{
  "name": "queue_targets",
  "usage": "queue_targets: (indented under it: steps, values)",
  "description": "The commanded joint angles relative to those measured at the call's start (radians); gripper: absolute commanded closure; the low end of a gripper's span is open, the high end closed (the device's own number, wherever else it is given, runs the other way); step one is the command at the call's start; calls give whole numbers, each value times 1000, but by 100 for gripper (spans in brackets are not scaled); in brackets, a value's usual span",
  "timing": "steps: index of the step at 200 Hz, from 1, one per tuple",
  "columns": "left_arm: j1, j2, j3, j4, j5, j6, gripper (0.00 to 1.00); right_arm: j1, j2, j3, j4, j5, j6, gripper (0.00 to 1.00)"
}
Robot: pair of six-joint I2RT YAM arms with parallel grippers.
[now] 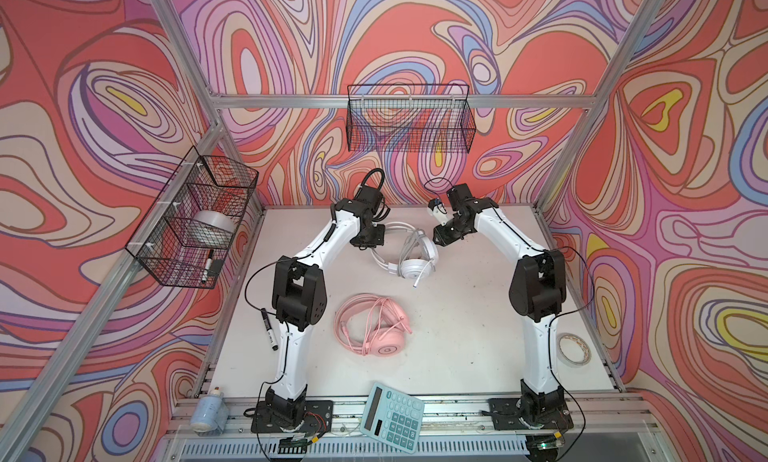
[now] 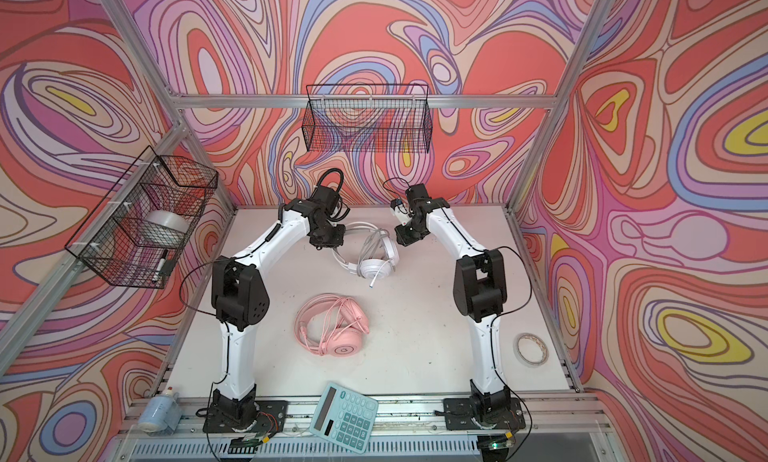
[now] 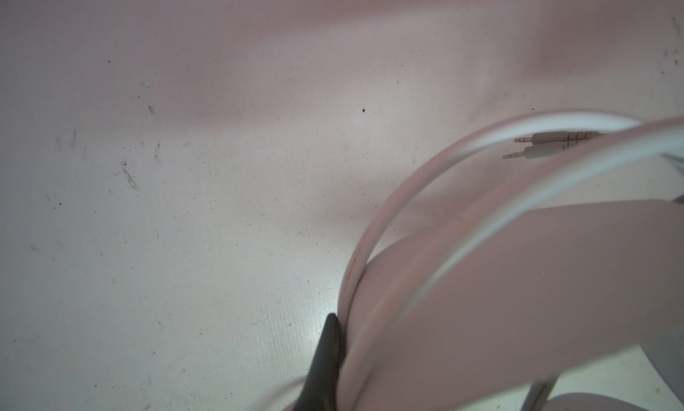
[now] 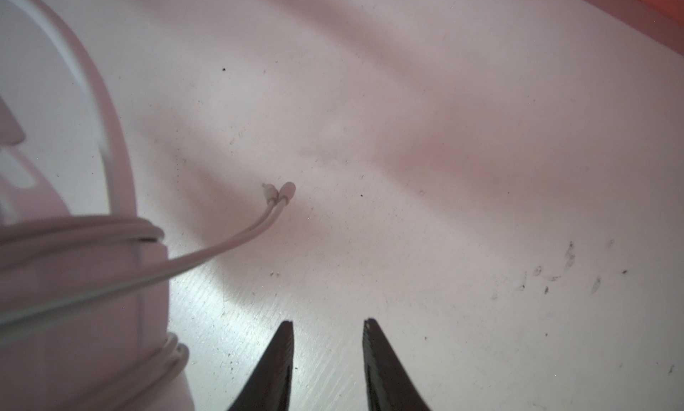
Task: Wrap the headphones
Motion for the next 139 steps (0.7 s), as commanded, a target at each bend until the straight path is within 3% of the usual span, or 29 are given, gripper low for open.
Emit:
queue_targets:
  steps: [1,84,114,139]
  values:
    - [-10,-68,-9,-5,43,-54,100,-4,-78,-25,33,-10,35,64]
    - [5,-98,-99,98,-15,-229,100,-36,-248,-262,180,73,171,50]
    - [5,-106,-149,164,1,-292,100,-44,-354,-418,282,109,233,42]
    - [5,-107,-195,227,43,-312,100,-44,-432,-543,353,149,266,41]
